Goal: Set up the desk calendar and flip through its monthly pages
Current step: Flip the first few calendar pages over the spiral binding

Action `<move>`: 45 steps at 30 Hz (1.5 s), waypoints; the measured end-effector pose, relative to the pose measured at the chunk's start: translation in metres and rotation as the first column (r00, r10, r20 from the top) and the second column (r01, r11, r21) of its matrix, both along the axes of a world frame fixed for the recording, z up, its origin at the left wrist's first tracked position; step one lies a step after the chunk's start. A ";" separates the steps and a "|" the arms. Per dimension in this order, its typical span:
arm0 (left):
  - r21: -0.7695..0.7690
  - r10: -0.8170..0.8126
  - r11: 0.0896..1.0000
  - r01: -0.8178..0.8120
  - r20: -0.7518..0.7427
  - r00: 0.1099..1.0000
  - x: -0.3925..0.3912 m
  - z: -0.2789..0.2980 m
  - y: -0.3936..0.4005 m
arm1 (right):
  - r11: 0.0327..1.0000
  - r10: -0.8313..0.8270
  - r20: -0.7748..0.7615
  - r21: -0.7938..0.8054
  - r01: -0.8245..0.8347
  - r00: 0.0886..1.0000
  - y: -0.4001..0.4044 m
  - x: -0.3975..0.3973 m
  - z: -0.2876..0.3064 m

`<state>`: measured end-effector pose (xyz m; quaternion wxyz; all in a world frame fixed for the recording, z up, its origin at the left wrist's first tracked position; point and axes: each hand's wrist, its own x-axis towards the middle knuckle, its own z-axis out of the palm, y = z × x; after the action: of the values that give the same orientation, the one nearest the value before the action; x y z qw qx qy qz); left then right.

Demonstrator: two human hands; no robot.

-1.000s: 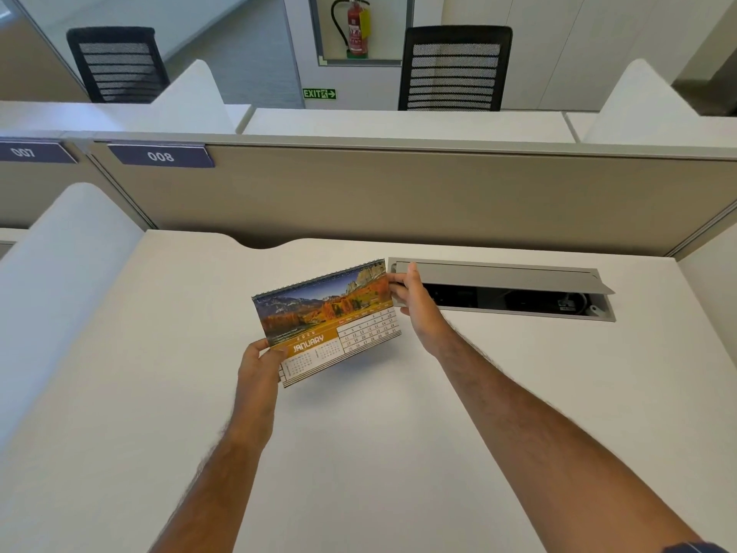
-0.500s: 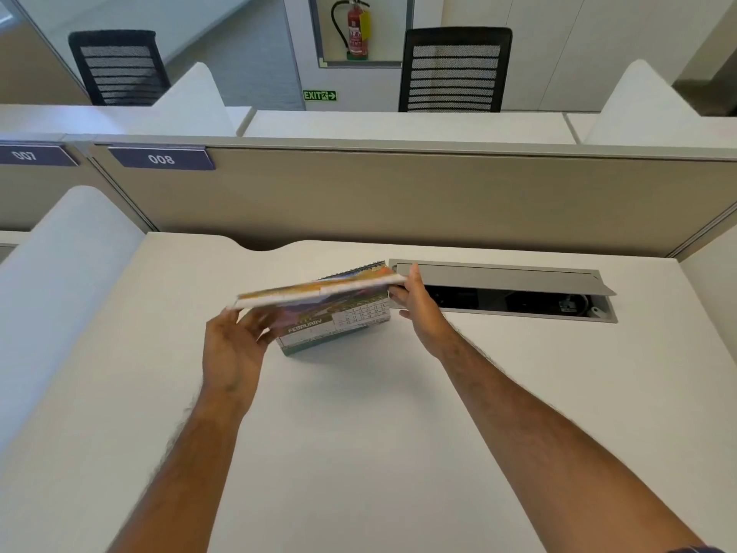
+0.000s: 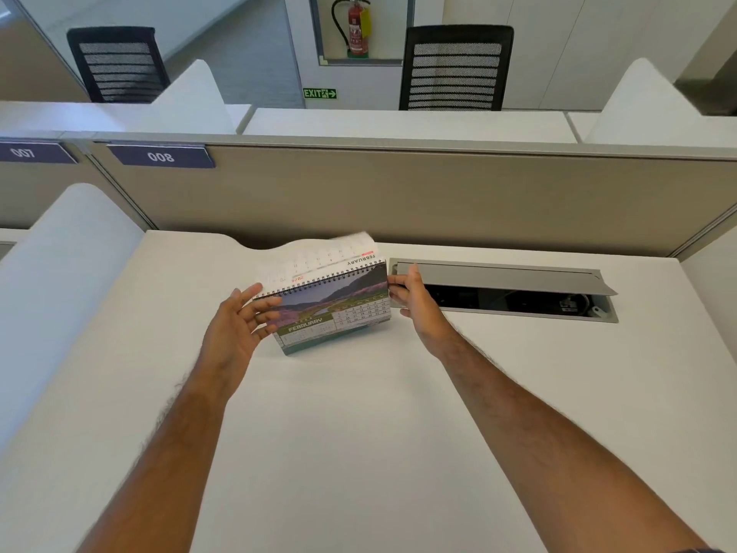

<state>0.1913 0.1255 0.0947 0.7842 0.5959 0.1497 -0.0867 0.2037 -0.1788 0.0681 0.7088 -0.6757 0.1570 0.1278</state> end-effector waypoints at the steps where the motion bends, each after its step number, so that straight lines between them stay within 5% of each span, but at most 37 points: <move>1: 0.009 -0.003 1.000 0.003 -0.007 1.000 0.000 -0.002 0.000 | 1.000 -0.002 0.002 0.003 0.002 1.000 0.000 -0.001 0.000; 12: 0.257 0.275 0.927 -0.272 0.026 0.961 -0.023 -0.029 -0.013 | 0.999 -0.024 0.032 0.026 0.024 0.999 0.005 -0.004 0.002; 16: 0.375 0.198 0.912 -0.166 -0.049 0.979 -0.038 -0.050 -0.023 | 1.000 -0.017 0.041 0.020 0.017 0.999 0.006 -0.004 0.002; 24: 0.329 0.051 0.944 -0.015 -0.102 0.993 -0.057 -0.059 -0.036 | 1.000 -0.008 0.038 0.008 0.008 0.999 0.007 -0.005 0.001; 33: 0.530 0.254 0.823 -0.205 -0.020 0.967 -0.064 -0.051 -0.041 | 1.000 0.002 0.040 -0.012 -0.001 0.999 0.007 -0.005 -0.004; 45: 0.455 0.334 0.844 -0.283 -0.033 0.942 -0.064 -0.035 -0.037 | 1.000 0.003 0.040 -0.026 -0.002 0.999 0.006 -0.006 -0.003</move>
<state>0.1269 0.0889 0.0593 0.6215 0.7211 0.3029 0.0441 0.1974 -0.1727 0.0656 0.7028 -0.6875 0.1438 0.1131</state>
